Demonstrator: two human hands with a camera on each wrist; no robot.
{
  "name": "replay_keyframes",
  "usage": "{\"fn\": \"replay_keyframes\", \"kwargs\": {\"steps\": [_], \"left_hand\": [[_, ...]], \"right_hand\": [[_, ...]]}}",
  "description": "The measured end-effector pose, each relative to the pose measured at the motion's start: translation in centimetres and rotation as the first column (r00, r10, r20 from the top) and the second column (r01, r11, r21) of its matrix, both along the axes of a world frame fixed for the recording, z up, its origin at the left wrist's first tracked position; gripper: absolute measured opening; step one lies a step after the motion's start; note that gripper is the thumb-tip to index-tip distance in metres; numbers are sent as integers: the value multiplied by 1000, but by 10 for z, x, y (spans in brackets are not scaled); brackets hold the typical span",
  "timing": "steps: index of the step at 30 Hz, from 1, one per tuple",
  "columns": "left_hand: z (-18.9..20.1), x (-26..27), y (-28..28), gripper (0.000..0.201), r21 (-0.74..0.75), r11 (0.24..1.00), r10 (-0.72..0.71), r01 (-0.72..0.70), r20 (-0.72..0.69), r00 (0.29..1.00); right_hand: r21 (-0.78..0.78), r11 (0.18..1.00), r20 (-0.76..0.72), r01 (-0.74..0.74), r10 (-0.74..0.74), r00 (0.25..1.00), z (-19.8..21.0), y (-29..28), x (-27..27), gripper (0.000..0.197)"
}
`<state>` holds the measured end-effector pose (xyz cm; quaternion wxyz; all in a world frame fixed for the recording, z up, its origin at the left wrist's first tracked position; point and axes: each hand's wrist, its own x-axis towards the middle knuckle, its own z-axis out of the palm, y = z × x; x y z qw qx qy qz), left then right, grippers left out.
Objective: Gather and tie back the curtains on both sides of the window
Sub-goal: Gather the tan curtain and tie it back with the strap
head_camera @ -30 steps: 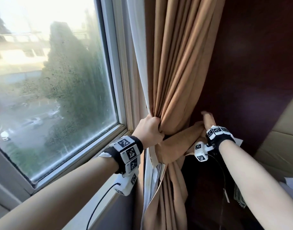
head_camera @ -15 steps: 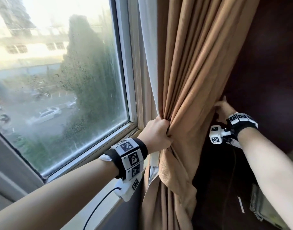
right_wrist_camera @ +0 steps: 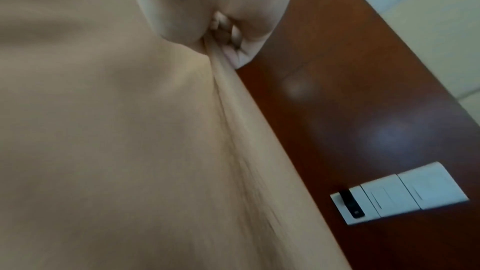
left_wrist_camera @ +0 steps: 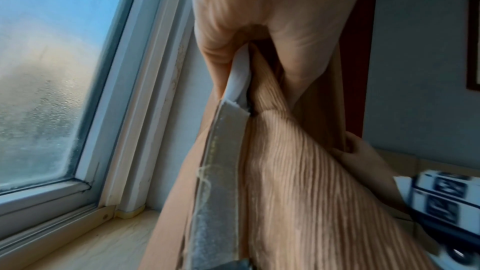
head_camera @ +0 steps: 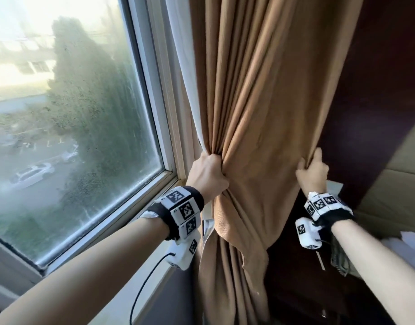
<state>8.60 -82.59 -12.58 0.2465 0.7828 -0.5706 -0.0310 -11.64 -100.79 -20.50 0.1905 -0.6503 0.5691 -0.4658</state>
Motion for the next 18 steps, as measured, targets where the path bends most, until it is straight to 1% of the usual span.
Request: {"fn": "replay_keyframes", "kwargs": {"steps": [2,4,5,7,10,12,14,16,17,18], "left_hand": [[0,-7,-2,27,0,1000,-4,4,-10,1000],[1,-16,-2,25,-3,1000,-30,30,-30,999],[1,-21,-3,23,-4,999,-46,46,-30,998],[2,-31,-2,22,-13,997,-82,82,-36,996],[2,-39,2,23,-31,994,-105,104,-48,993],[4,-40,5,25,-14,993,-120,120,-54,991],[8,-39,10,28,30,988,-147,149,-62,987],[13,-37,12,28,72,981,-169,178,-116,979],[15,-35,13,29,80,977,-180,197,-177,967],[16,-33,13,35,81,975,-182,209,-258,949]], "right_hand": [[-83,996,-57,-25,20,998,-5,31,-3,43],[-192,974,-102,-118,100,990,-4,63,1,43],[-212,963,-118,-167,145,982,-2,77,7,42],[-200,950,-112,-239,220,969,2,100,17,38],[-192,937,-49,-292,288,956,8,125,29,33],[-192,932,-22,-306,308,951,10,138,31,31],[-169,925,-30,-339,339,940,9,146,35,33],[-188,911,-48,-367,365,930,9,152,40,34],[-210,908,-48,-362,360,932,10,155,43,32],[-230,906,-46,-355,354,934,9,160,44,30]]}}
